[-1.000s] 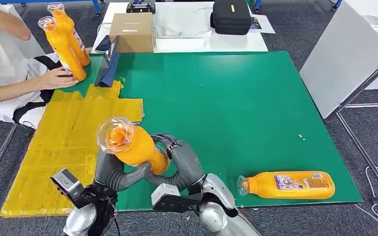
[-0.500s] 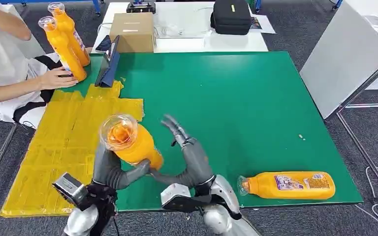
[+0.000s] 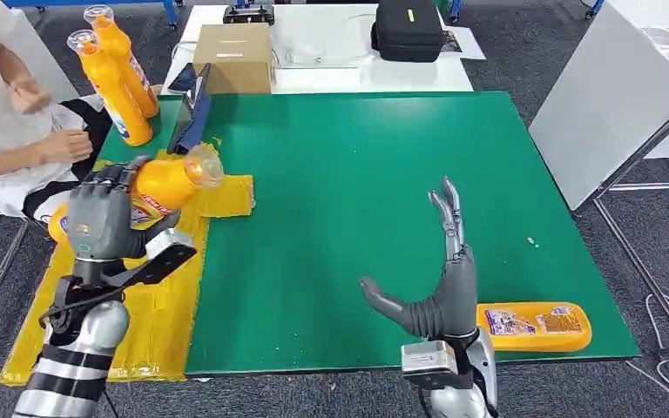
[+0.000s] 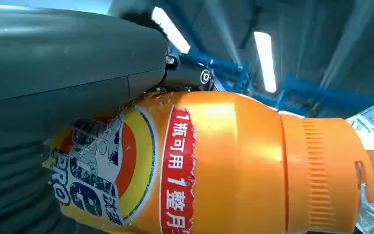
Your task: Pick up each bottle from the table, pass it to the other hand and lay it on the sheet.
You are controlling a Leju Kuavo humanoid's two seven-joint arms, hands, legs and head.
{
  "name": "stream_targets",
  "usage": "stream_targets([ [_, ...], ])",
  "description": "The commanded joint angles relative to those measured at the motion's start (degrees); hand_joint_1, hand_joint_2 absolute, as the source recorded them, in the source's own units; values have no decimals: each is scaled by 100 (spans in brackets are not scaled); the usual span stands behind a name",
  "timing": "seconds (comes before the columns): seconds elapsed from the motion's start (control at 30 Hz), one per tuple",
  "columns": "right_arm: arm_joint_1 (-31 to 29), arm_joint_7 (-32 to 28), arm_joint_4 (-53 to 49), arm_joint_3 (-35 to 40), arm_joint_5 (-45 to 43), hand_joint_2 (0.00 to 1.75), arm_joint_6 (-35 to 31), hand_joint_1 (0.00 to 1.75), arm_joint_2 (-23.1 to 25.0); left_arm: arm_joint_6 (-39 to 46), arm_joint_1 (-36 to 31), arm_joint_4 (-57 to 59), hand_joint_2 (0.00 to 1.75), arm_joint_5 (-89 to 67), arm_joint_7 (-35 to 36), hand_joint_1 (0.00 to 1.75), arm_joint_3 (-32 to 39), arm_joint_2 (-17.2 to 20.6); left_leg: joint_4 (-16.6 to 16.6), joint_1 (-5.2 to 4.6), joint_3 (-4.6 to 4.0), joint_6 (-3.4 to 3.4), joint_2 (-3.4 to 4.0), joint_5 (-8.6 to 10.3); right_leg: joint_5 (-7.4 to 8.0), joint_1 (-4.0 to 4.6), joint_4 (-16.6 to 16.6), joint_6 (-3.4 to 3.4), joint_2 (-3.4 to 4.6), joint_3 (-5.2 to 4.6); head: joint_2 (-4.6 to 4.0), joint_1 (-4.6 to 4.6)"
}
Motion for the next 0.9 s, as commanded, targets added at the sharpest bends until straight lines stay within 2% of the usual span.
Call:
stream_targets([
  [0.03,-528,188,-419,-228,331,175,133,0,-723,303,-1603,4297,175,-1878,800,175,-1040,401,-17,-9,34,7,-25,6,-6,-6,-10,-8,-32,42,0,0],
  [0.13,-528,172,-402,-193,350,175,135,0,-730,282,-1640,4385,175,-1910,789,175,-1083,403,-7,-8,26,4,0,-2,-2,-1,-6,-6,-6,33,0,2],
  [0.2,-622,103,-375,-119,549,175,-44,0,-849,78,-1766,4740,175,-2151,695,175,-1500,509,-9,-6,39,5,-2,-8,-10,2,-9,-11,-10,49,0,2],
  [0.23,-612,101,-417,-169,554,175,-120,0,-929,40,-1862,5142,175,-2112,662,175,-1551,405,-4,-8,19,2,-3,-1,-4,-2,-2,-5,-7,27,0,2],
  [0.3,-547,100,-440,-242,497,175,-155,0,-996,110,-1962,5545,175,-2042,673,175,-1557,218,-10,-8,42,4,-6,-7,-12,0,-8,-9,-13,52,0,0],
  [0.5,-563,37,-254,-186,399,175,-84,0,-943,198,-2000,6010,175,-1747,876,175,-1342,-44,-4,-6,33,5,2,-8,-9,2,-7,-6,-4,42,0,0],
  [0.53,-571,60,-231,-171,422,175,-71,0,-940,234,-1995,6032,175,-1687,898,147,-1288,-62,-7,-9,18,3,-1,-1,-4,-3,-5,-2,-2,27,0,0],
  [0.57,-575,76,-202,-161,448,175,-71,0,-933,305,-1956,6000,175,-1666,906,0,-1267,-52,-10,-8,33,4,1,-4,-6,0,-10,-5,-1,44,0,2],
  [0.77,-501,158,-188,-178,707,175,-168,0,-964,382,-1854,5960,175,-1612,952,0,-1204,9,-12,-5,44,2,7,-7,-5,3,-13,-8,7,55,0,0],
  [0.9,-479,565,-42,-233,1234,175,131,0,-1147,730,-1599,5472,175,-944,700,0,-674,-37,-18,-7,62,5,12,-8,-5,2,-19,-10,9,72,0,0],
])
